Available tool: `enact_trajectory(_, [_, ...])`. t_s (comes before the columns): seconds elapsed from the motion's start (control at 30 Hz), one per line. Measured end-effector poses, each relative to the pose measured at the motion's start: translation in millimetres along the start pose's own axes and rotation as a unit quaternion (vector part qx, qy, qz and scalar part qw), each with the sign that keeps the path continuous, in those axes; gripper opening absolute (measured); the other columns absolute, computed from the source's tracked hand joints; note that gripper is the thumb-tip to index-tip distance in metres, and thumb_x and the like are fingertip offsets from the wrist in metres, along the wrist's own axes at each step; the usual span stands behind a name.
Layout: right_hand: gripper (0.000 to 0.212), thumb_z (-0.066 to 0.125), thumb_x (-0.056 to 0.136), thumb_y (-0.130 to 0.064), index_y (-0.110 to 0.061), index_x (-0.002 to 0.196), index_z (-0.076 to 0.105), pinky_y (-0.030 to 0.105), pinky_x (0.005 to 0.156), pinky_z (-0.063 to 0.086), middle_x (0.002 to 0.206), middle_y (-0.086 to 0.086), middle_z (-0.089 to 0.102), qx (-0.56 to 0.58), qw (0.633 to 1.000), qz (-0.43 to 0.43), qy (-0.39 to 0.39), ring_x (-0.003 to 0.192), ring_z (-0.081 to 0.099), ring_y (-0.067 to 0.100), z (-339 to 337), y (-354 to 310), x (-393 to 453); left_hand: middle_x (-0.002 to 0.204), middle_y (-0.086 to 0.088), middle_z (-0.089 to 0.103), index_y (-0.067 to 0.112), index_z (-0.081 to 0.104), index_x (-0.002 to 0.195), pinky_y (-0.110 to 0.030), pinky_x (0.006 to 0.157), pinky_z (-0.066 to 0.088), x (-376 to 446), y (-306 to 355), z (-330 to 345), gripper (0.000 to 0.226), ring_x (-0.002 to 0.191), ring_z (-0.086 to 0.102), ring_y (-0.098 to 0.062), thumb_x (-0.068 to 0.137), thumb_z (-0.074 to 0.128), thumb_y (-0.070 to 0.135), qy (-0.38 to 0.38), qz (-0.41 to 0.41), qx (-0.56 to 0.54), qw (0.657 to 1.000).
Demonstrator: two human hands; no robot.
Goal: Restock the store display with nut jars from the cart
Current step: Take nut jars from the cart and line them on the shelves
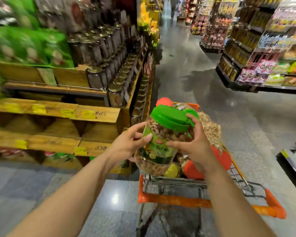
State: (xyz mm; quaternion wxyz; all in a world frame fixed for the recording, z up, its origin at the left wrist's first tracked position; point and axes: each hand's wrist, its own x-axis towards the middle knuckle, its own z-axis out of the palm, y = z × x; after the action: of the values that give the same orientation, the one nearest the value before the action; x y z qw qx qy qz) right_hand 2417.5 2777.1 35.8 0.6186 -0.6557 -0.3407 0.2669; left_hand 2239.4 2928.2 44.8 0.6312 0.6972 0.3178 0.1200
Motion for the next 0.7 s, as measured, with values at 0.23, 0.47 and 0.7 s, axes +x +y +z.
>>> enact_trajectory(0.23, [0.108, 0.097, 0.048, -0.017, -0.037, 0.141, 0.047, 0.032, 0.093, 0.057, 0.132, -0.009, 0.065, 0.027, 0.991, -0.029, -0.132, 0.124, 0.061, 0.010, 72.0, -36.4, -8.2, 0.060, 0.031, 0.063, 0.036, 0.034, 0.145, -0.006, 0.056, 0.044, -86.5, -2.7, -49.6, 0.053, 0.062, 0.062, 0.014, 0.102, 0.057, 0.016, 0.132, 0.032, 0.016, 0.991])
enact_trajectory(0.47, [0.110, 0.097, 0.055, -0.008, -0.035, 0.147, 0.042, 0.046, 0.096, 0.058, 0.127, -0.002, 0.066, 0.037, 0.965, -0.045, -0.256, 0.116, 0.068, 0.020, 195.1, -80.3, -35.3, 0.080, 0.027, 0.071, 0.046, 0.035, 0.152, -0.027, 0.063, 0.056, -177.2, -38.6, -144.7, 0.064, 0.080, 0.070, 0.004, 0.097, 0.065, 0.034, 0.240, 0.041, 0.000, 0.970])
enact_trajectory(0.7, [0.113, 0.091, 0.055, -0.001, -0.036, 0.150, 0.040, 0.034, 0.085, 0.062, 0.133, 0.002, 0.062, 0.069, 0.945, -0.013, -0.320, 0.112, 0.069, 0.015, 353.2, -106.1, -77.7, 0.081, 0.026, 0.069, 0.056, 0.035, 0.147, -0.040, 0.065, 0.062, -277.5, -79.3, -266.1, 0.065, 0.082, 0.070, 0.002, 0.094, 0.069, 0.040, 0.299, 0.038, -0.016, 0.953])
